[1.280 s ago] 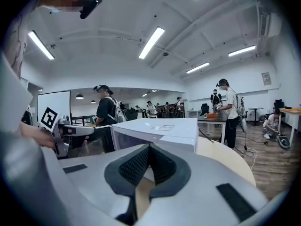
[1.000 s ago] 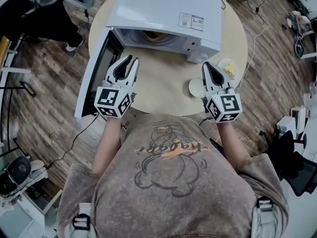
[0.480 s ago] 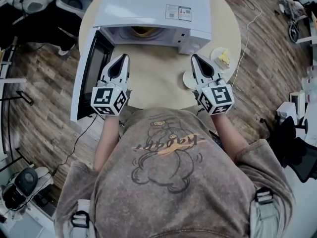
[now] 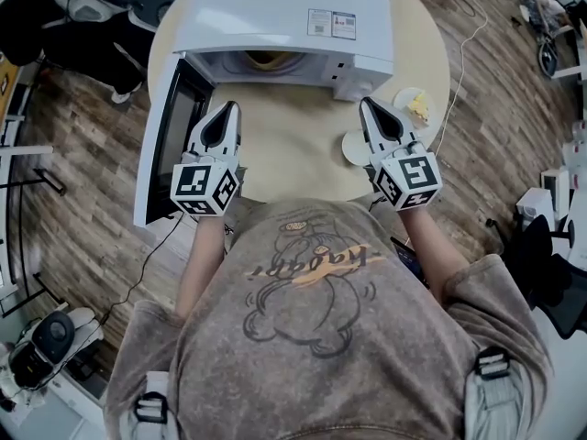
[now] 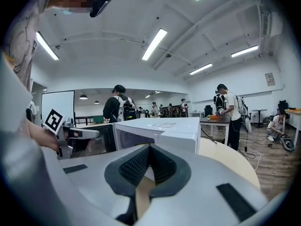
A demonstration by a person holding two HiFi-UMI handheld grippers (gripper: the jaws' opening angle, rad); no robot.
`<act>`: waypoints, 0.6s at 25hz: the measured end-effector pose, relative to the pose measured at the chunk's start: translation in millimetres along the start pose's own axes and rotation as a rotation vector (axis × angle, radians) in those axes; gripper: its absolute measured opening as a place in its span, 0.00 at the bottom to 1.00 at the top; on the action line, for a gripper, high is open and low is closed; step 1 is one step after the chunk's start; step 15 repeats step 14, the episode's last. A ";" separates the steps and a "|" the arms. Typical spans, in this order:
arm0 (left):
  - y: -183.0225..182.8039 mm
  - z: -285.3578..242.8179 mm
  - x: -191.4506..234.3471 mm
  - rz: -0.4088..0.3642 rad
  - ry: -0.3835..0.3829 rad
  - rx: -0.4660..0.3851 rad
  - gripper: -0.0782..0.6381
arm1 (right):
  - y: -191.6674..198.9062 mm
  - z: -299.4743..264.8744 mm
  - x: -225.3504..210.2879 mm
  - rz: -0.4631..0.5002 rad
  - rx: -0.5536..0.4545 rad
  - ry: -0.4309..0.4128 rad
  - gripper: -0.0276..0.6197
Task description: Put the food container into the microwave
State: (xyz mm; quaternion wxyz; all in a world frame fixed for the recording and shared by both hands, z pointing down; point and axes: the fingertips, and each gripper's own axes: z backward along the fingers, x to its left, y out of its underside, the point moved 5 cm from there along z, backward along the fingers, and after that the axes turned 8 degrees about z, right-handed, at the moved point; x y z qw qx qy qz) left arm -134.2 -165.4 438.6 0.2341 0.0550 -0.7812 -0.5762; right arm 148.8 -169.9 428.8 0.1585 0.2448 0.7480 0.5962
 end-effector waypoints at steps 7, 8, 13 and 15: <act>2.7 0.0 -1.3 -0.006 -0.009 0.003 0.16 | -1.8 -9.6 5.2 0.011 0.003 -0.044 0.03; 4.5 0.5 -1.1 -0.005 -0.011 0.005 0.16 | -1.6 -11.3 6.2 0.015 0.004 -0.051 0.03; 9.6 3.6 -2.5 0.000 -0.016 0.004 0.16 | -0.9 -14.9 6.8 0.027 0.013 -0.066 0.03; 10.1 4.4 -2.9 0.002 -0.017 0.002 0.16 | -0.8 -15.2 6.6 0.029 0.015 -0.067 0.03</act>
